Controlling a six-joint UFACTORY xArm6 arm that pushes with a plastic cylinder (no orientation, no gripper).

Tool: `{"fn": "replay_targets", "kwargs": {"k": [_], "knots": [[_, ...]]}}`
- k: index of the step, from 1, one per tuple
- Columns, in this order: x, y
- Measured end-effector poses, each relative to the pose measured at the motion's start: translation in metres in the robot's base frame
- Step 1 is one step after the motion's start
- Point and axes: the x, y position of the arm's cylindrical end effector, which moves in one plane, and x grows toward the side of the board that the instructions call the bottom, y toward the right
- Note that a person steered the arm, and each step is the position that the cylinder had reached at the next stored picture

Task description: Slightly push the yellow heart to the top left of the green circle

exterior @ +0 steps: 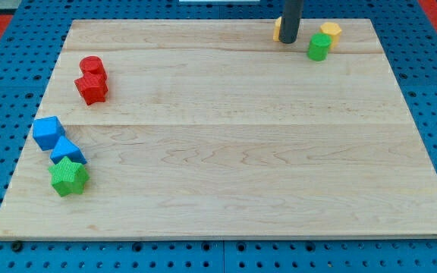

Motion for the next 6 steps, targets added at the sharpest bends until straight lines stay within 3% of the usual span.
{"fn": "replay_targets", "kwargs": {"k": [1, 2, 4, 6], "knots": [[0.035, -0.016], [0.022, -0.044], [-0.053, -0.073], [-0.063, 0.004]]}}
